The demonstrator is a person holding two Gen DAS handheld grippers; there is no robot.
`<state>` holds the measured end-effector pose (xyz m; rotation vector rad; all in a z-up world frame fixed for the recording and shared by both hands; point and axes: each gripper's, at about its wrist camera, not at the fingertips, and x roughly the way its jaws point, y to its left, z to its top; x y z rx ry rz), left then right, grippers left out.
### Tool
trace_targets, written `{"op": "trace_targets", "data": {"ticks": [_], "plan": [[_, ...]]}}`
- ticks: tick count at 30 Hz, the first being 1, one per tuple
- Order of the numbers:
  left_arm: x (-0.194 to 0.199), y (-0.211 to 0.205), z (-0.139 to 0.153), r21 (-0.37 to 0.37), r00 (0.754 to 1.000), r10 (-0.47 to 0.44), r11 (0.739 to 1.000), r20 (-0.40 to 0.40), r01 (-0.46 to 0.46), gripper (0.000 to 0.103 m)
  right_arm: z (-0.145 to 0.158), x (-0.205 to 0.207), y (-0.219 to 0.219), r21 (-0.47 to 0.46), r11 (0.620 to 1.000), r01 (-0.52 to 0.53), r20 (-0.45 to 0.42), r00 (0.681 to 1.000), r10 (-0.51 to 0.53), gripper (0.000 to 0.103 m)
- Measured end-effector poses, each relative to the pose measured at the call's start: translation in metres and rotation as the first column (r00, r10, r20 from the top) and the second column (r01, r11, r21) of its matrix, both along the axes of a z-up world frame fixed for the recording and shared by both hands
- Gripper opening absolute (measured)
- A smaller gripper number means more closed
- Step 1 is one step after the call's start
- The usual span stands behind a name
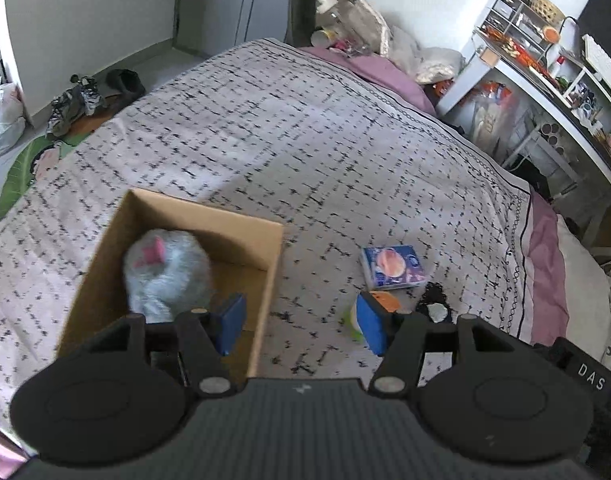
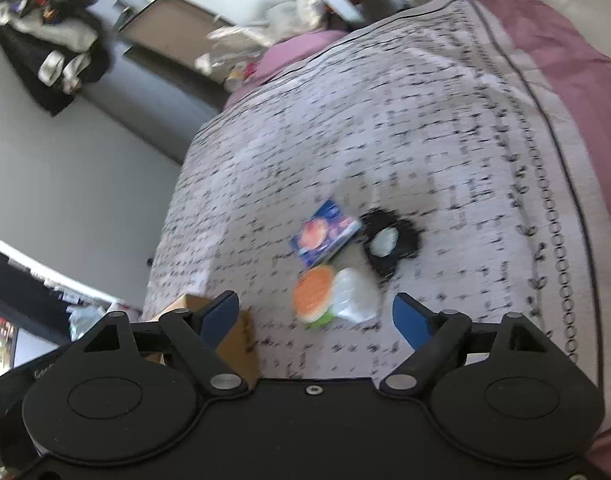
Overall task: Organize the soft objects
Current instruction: 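Lower the plush into the box and open the right tool, then grasp the orange burger squishy with the left tool while the right tool grasps the clear bagged item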
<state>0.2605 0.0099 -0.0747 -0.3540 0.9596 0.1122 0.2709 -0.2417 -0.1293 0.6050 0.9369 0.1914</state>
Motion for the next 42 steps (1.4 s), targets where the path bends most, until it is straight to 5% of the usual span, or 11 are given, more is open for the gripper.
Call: {"op": "trace_targets", "data": {"ticks": [3,13,42], "plan": [[0.007,-0.016,-0.007,-0.01,1.0,-0.01,1.0,-0.013,0.01,0.059,-0.012,0.006,-0.014,0.037,0.998,0.047,-0.046,0.998,-0.045,0.07],[0.032,-0.05,-0.033,-0.046,0.999,-0.038,0.998,-0.023,0.037,0.059,-0.043,0.018,-0.028,0.13,0.982,0.134,-0.153,0.982,-0.114,0.058],[0.095,-0.051,-0.117,-0.155,0.982,0.019,0.987,-0.188,-0.049,0.059,-0.105,0.06,0.007,0.168,0.97,0.173,-0.298,0.947,-0.117,0.05]]}}
